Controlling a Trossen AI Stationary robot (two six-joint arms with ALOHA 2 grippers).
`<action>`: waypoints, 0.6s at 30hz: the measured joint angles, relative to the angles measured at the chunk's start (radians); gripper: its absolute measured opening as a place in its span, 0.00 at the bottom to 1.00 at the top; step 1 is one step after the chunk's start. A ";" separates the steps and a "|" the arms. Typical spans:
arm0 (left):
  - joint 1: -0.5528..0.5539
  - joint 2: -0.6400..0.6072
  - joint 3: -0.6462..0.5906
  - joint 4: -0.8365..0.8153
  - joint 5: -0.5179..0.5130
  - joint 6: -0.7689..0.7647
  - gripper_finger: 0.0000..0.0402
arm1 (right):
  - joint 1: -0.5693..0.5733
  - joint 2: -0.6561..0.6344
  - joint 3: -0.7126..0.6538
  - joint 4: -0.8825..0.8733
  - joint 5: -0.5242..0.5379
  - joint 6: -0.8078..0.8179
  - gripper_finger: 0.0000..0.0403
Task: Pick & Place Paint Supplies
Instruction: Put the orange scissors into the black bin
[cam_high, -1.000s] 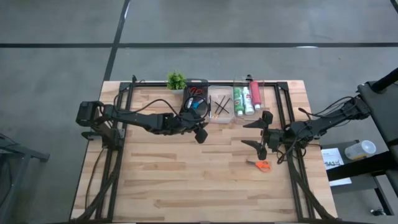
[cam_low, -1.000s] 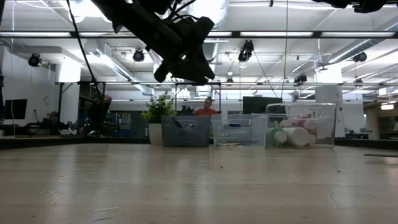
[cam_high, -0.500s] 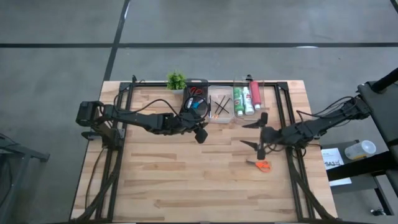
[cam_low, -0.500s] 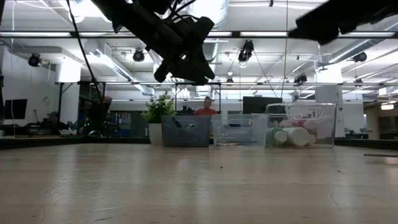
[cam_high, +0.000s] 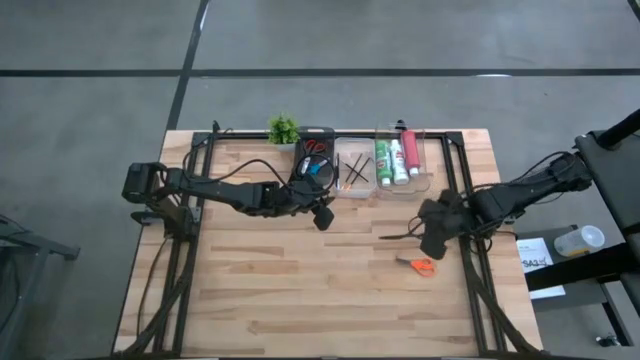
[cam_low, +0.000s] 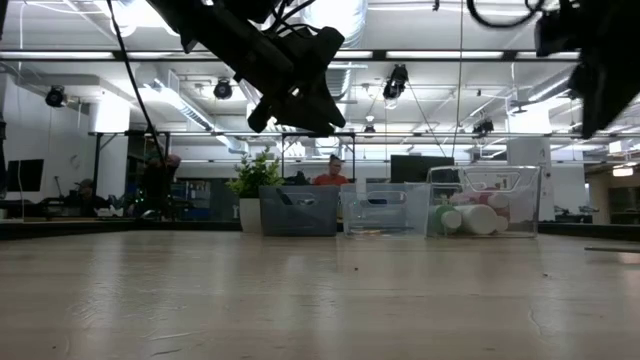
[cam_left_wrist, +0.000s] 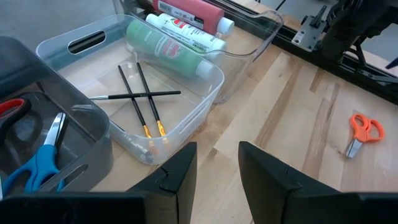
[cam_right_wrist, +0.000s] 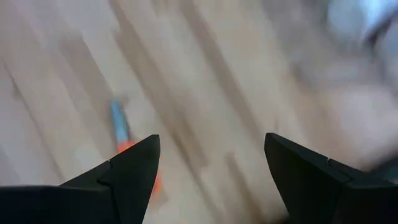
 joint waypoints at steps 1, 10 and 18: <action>0.000 0.000 0.000 0.000 0.000 0.000 0.32 | 0.000 0.028 0.012 -0.030 -0.033 0.027 0.71; 0.000 0.000 0.000 0.000 0.000 0.000 0.32 | 0.003 0.240 0.061 -0.052 -0.231 -0.015 0.71; 0.000 0.000 0.000 0.000 0.000 0.000 0.32 | 0.085 0.330 0.053 -0.018 -0.220 -0.074 0.71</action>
